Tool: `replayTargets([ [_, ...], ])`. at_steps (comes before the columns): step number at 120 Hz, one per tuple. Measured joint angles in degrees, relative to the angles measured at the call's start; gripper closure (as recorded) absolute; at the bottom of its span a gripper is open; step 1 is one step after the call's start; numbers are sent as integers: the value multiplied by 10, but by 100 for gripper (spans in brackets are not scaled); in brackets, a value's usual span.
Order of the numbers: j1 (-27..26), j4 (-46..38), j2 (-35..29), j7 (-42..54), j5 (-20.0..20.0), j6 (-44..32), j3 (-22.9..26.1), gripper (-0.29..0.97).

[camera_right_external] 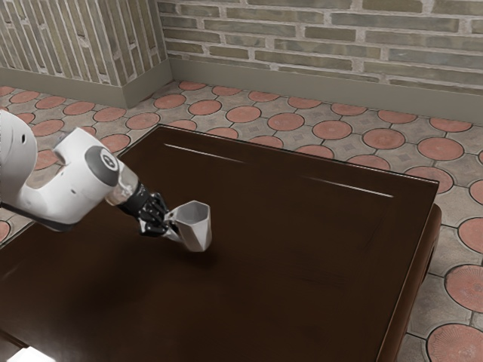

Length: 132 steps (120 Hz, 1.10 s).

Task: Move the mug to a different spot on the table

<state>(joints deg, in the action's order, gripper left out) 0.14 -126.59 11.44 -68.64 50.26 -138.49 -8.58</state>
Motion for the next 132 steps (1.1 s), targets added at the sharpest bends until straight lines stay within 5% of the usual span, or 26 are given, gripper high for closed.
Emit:
replayTargets([
  [54, 0, 20, 40, 52, 36, 18, 16, 74],
  [76, 0, 25, 47, 70, 47, 2, 20, 36],
  [94, -1, 20, 43, 82, 38, -4, 17, 18],
  [116, -1, 12, 34, 92, -13, -7, -15, 8],
  [132, 0, 40, 11, 99, -150, -3, -48, 4],
])
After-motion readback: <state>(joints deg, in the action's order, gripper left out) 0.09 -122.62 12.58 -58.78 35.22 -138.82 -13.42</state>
